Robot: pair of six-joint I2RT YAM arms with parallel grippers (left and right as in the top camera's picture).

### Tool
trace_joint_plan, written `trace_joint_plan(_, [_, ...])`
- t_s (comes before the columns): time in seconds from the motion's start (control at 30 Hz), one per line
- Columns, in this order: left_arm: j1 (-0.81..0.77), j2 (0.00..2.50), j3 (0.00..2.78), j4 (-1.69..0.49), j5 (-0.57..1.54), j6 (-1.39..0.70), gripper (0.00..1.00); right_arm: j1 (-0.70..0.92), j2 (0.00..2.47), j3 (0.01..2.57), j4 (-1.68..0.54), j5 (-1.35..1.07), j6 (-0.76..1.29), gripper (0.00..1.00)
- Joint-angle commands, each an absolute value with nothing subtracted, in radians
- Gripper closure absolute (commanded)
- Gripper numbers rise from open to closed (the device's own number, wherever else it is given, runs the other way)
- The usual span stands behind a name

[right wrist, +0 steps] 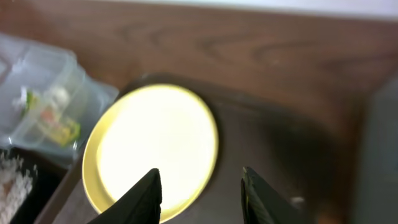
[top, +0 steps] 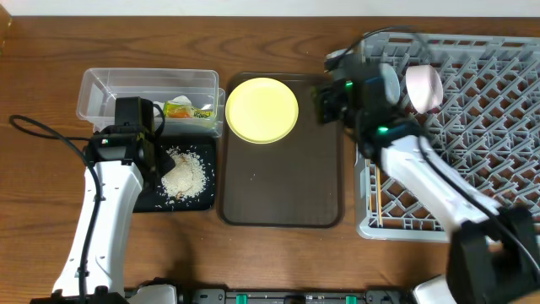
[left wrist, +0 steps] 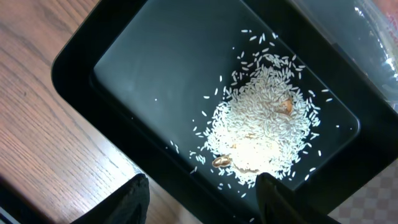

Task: Sort waste into correct bins and load items into the dishwasher rack
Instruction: 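Grasp the edge of the yellow plate with right gripper and lift, then stand the yellow plate upright in the rack and open right gripper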

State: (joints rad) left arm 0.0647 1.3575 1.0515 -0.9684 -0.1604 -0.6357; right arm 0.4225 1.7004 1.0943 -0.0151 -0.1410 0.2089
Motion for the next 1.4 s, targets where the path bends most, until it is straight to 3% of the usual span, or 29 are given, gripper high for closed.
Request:
trace_joint_plan(0.0, [0.069, 1.346, 1.057, -0.971, -0.165, -0.645, 0.42, 0.469, 1.776, 1.099, 0.001, -0.089, 0.231, 0.60])
trace_joint_plan(0.17, [0.069, 1.346, 1.057, -0.971, -0.165, -0.645, 0.43, 0.516, 1.879, 1.099, 0.027, 0.052, 0.265, 0.60])
trace_joint_plan(0.43, [0.069, 1.346, 1.056, -0.971, -0.165, -0.645, 0.42, 0.548, 1.999, 1.099, 0.070, 0.056, 0.345, 0.62])
trace_joint_plan(0.53, [0.069, 1.346, 1.056, -0.972, -0.165, -0.645, 0.43, 0.551, 2.016, 1.099, 0.058, 0.057, 0.358, 0.67])
trace_joint_plan(0.73, [0.069, 1.346, 1.055, -0.972, -0.165, -0.645, 0.43, 0.540, 2.000, 1.099, 0.037, 0.098, 0.377, 0.87])
trace_joint_plan(0.83, [0.069, 1.346, 1.055, -0.976, -0.165, -0.645, 0.43, 0.521, 1.967, 1.099, 0.023, 0.102, 0.377, 0.99])
trace_joint_plan(1.37, [0.069, 1.346, 1.055, -0.978, -0.165, -0.645, 0.42, 0.333, 1.454, 1.099, -0.354, 0.186, 0.094, 0.99])
